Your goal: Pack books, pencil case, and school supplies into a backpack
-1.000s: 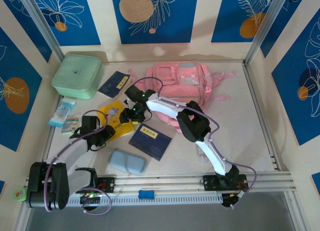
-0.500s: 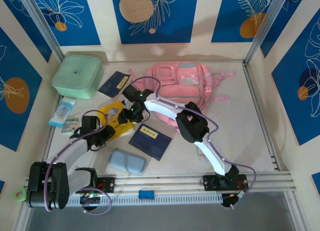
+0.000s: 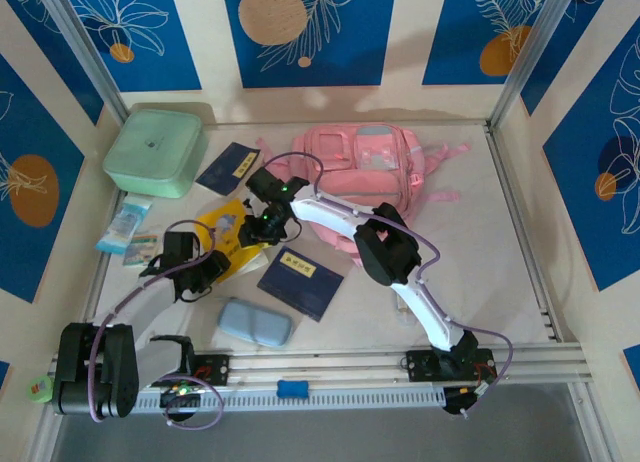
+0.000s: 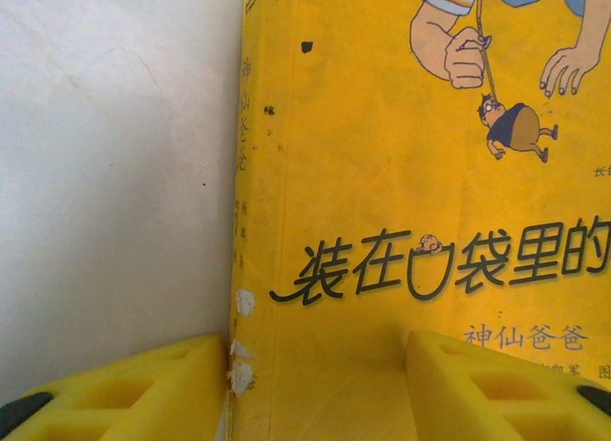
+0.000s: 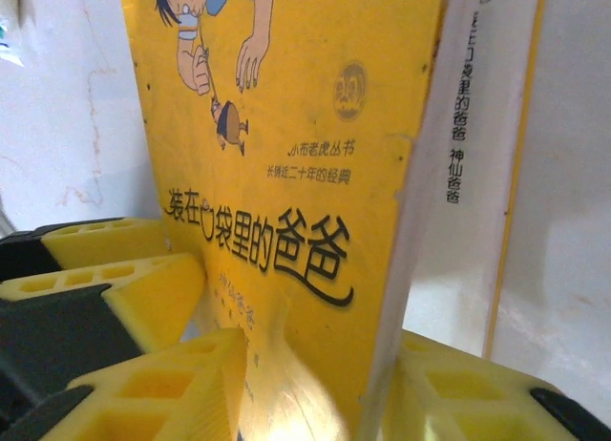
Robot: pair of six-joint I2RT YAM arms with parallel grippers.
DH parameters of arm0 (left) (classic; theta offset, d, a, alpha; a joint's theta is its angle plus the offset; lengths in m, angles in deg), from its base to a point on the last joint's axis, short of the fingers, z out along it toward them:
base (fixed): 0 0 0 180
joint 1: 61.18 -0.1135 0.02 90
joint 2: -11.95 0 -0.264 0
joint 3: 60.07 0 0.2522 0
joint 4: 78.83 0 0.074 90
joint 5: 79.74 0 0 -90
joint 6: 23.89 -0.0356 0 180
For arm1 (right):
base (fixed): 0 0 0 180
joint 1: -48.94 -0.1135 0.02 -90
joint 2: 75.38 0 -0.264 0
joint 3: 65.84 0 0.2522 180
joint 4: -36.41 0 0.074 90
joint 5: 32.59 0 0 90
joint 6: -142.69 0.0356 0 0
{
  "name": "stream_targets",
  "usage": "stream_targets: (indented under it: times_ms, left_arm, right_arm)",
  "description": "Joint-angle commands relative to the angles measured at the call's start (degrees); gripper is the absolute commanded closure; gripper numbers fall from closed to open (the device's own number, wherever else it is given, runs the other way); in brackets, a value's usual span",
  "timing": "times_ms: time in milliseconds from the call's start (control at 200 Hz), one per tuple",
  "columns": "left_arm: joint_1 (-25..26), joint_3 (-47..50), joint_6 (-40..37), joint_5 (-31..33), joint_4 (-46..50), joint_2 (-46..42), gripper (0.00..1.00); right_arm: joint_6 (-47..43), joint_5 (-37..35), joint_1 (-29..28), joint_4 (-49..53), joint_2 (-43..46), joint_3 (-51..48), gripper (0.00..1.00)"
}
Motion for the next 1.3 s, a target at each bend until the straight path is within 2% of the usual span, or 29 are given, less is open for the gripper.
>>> stream_targets:
  times_ms: [0,175,315,515,735,865,1076,1181,1296]
  left_arm:
    - [-0.3,1.3,0.4,0.1,-0.1,0.7,0.46]
    - [-0.2,1.2,0.6,0.1,-0.2,0.8,0.46]
    - [-0.2,1.0,0.4,0.3,0.3,0.9,0.46]
    - [-0.3,0.3,0.5,0.2,0.8,0.4,0.46]
    - [-1.3,-6.5,-1.1,3.0,9.6,-6.5,0.37]
    - [-3.4,-11.3,-0.9,0.0,13.0,-10.8,0.31]
    - [-4.8,-16.3,-0.1,-8.9,12.9,-14.1,0.18]
    - [-4.7,-16.2,3.0,-16.1,7.1,-14.1,0.13]
    - [-4.2,-13.4,9.2,-23.9,-7.2,-13.5,0.11]
  right_arm:
    - [0.8,5.6,-0.2,-2.2,4.7,-2.2,0.67]
    - [0.6,6.7,0.0,-2.7,4.8,-2.4,0.78]
    - [1.3,7.8,0.0,-3.2,5.2,-2.2,0.8]
    - [1.9,7.9,0.1,-3.8,6.2,-2.1,0.92]
    - [3.9,6.5,0.8,-6.6,11.7,-3.2,0.98]
    - [4.0,6.3,2.2,-7.2,16.4,-4.7,1.0]
    - [4.1,10.0,5.7,-12.8,28.0,-15.1,1.0]
    - [3.6,12.5,8.1,-15.1,33.1,-20.3,1.0]
    - [2.3,17.2,10.5,-18.0,37.5,-25.4,1.0]
